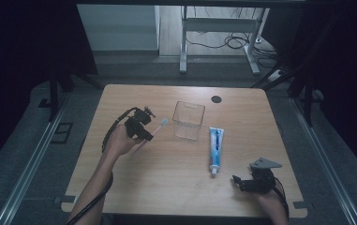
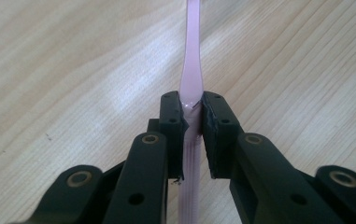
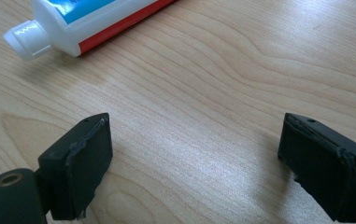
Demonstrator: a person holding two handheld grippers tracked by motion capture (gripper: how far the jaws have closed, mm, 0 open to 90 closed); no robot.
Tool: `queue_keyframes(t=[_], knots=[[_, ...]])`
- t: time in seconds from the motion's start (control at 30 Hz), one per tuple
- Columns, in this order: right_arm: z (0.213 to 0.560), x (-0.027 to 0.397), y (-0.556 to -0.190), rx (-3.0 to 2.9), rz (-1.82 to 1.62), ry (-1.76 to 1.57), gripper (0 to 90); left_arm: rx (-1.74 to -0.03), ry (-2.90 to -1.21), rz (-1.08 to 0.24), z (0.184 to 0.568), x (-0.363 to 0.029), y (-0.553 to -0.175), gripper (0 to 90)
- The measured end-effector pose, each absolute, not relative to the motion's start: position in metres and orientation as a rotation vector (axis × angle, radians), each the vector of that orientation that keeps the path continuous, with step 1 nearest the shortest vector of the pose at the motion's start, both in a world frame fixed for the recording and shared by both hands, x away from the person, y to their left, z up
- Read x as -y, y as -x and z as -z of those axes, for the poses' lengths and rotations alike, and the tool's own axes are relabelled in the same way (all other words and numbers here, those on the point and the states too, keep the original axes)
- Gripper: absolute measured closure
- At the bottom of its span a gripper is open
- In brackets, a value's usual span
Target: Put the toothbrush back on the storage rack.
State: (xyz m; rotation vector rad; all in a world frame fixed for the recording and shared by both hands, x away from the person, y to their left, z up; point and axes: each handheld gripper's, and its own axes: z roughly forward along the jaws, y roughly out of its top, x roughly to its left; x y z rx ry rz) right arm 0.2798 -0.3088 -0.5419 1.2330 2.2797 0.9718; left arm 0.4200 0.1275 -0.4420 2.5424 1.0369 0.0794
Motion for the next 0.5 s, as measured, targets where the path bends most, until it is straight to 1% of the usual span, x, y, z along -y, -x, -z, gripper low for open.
queue_keyframes(t=[0.5], knots=[[0.542, 0.309, -0.280, -2.279, -0.972, -1.231, 9.8, -0.975, -2.413, -0.138, 0.414, -0.132, -0.411, 79.1]])
